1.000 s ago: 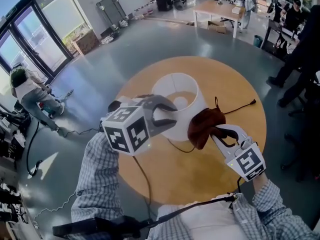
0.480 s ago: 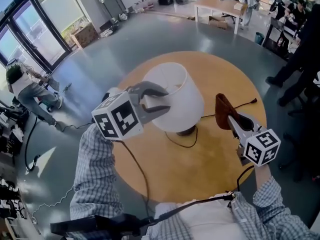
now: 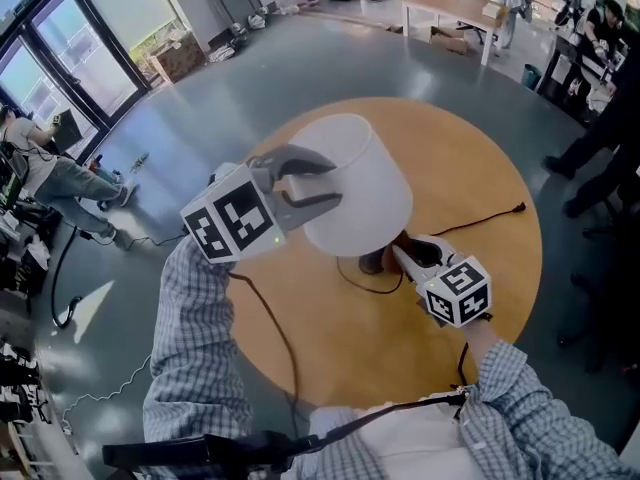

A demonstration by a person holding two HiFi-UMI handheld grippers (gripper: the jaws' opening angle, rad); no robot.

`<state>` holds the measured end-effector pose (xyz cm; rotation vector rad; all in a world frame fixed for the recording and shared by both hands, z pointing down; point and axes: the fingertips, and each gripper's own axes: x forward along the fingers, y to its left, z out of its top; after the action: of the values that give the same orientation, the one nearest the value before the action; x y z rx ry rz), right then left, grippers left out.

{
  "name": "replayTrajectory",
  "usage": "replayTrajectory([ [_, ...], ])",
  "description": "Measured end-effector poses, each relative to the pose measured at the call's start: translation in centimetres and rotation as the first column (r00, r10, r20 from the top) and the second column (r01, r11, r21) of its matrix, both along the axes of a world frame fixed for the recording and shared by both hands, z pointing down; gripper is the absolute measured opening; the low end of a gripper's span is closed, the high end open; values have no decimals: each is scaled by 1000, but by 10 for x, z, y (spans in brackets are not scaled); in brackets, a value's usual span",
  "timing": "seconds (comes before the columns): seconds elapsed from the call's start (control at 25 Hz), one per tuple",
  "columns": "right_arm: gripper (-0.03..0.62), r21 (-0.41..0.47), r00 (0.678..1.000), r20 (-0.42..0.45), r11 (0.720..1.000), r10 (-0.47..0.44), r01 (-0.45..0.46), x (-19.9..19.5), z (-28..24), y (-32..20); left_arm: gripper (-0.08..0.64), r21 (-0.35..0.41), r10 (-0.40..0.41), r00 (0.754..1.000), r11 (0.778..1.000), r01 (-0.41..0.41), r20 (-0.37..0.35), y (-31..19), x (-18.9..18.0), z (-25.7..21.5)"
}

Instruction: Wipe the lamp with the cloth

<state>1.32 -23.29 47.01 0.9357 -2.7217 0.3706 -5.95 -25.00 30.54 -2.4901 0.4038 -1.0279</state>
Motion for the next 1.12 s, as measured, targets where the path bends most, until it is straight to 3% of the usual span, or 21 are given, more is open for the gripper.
replayTrajectory([
  [0.12,54,58,997,-54,996,-62,65,-37,5,-4,140,-4,-10,1000,1000,10,-15,3,-4,-2],
  [0.32,54,92,994,-94,994,-57,66,-63,4,-22,141,12,4,1000,1000,-4,-31,5,-2,-4],
  [0.52,54,27,982,-179,997,-67,73,-61,44,-20,143,18,3,999,1000,-2,-33,3,-1,-1],
  [0.76,54,-81,943,-324,996,-72,48,-30,106,2,144,24,4,999,1000,-3,-52,1,0,-4],
  [0.96,54,-98,941,-332,994,-69,39,-22,116,8,143,30,6,998,1000,-4,-65,0,1,-4],
  [1.12,54,-34,971,-238,999,-37,30,-34,79,-7,143,31,9,998,999,-7,-66,0,3,-5],
])
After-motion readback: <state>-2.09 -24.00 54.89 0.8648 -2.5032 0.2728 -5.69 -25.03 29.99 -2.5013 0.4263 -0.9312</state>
